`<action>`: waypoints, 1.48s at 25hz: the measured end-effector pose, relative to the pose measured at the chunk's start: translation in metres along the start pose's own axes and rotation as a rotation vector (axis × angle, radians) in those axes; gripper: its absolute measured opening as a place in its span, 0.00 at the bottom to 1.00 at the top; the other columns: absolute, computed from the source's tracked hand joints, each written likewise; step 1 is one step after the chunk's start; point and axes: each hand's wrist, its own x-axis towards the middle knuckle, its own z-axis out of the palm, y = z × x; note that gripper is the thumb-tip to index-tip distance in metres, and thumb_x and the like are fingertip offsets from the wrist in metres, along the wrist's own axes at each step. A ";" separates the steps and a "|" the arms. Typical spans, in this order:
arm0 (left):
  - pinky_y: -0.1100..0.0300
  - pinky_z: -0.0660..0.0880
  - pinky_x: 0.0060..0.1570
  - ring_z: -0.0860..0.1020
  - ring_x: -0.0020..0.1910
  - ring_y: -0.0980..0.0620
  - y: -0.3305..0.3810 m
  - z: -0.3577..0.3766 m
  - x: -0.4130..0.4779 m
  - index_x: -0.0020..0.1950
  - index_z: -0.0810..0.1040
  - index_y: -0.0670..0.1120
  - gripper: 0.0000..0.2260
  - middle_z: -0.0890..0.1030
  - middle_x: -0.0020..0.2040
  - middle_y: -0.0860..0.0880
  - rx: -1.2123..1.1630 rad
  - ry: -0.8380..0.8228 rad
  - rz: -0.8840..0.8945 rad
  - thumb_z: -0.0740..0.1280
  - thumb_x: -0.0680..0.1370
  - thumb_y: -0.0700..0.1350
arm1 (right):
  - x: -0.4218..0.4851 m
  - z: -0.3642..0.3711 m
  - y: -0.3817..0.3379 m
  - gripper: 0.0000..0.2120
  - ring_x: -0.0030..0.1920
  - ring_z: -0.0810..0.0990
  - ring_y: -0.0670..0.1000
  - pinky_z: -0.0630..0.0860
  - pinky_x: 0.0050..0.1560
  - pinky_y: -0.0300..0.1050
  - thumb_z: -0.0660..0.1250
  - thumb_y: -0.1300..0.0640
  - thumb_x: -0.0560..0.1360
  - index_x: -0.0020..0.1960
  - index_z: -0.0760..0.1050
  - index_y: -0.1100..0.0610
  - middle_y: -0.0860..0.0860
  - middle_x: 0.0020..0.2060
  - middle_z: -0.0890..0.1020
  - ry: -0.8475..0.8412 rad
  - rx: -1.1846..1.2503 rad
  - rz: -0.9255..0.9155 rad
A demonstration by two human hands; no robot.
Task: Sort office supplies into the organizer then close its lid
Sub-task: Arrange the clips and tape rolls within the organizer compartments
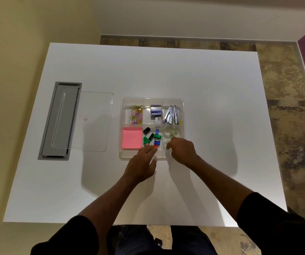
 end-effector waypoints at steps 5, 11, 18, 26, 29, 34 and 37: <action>0.46 0.75 0.73 0.69 0.81 0.43 -0.001 -0.001 -0.001 0.80 0.71 0.46 0.25 0.75 0.78 0.44 -0.004 -0.001 0.008 0.69 0.82 0.45 | 0.000 -0.001 0.007 0.17 0.57 0.85 0.55 0.80 0.54 0.49 0.70 0.62 0.79 0.66 0.83 0.52 0.52 0.61 0.86 0.047 0.067 0.094; 0.47 0.73 0.75 0.68 0.81 0.43 0.001 -0.001 -0.001 0.80 0.71 0.45 0.25 0.74 0.78 0.44 -0.021 0.000 0.007 0.69 0.82 0.44 | 0.001 0.001 0.009 0.15 0.53 0.85 0.54 0.78 0.50 0.46 0.69 0.60 0.79 0.64 0.83 0.53 0.52 0.55 0.87 0.025 -0.010 0.073; 0.46 0.76 0.73 0.68 0.81 0.44 -0.001 -0.002 -0.001 0.80 0.72 0.46 0.24 0.75 0.78 0.45 -0.026 -0.001 -0.001 0.67 0.83 0.45 | 0.007 -0.011 0.019 0.12 0.46 0.84 0.55 0.72 0.39 0.44 0.76 0.55 0.76 0.58 0.83 0.55 0.52 0.51 0.86 0.296 0.035 0.115; 0.46 0.74 0.75 0.67 0.82 0.44 -0.002 0.000 0.000 0.80 0.71 0.45 0.24 0.74 0.78 0.44 -0.011 -0.001 0.009 0.67 0.83 0.45 | 0.030 -0.005 0.028 0.19 0.74 0.74 0.64 0.57 0.78 0.70 0.77 0.48 0.72 0.60 0.82 0.55 0.56 0.58 0.87 0.261 -0.309 0.040; 0.46 0.74 0.74 0.67 0.82 0.43 -0.002 0.000 0.000 0.80 0.71 0.45 0.24 0.74 0.78 0.45 -0.006 -0.002 0.011 0.68 0.83 0.45 | 0.032 0.001 0.027 0.17 0.77 0.70 0.65 0.52 0.79 0.74 0.76 0.49 0.72 0.58 0.83 0.54 0.56 0.58 0.88 0.266 -0.318 0.039; 0.45 0.74 0.75 0.67 0.82 0.42 -0.002 0.000 0.001 0.80 0.71 0.45 0.24 0.74 0.79 0.44 -0.002 -0.006 0.007 0.67 0.83 0.44 | 0.033 0.013 0.032 0.16 0.80 0.67 0.65 0.49 0.80 0.73 0.71 0.48 0.76 0.60 0.80 0.55 0.56 0.61 0.86 0.316 -0.318 0.018; 0.45 0.74 0.74 0.68 0.81 0.42 -0.001 0.000 0.000 0.80 0.71 0.45 0.24 0.75 0.78 0.44 0.003 -0.006 0.010 0.68 0.83 0.44 | 0.033 0.020 0.032 0.16 0.79 0.68 0.63 0.50 0.80 0.72 0.70 0.50 0.76 0.61 0.80 0.56 0.57 0.62 0.86 0.334 -0.283 0.015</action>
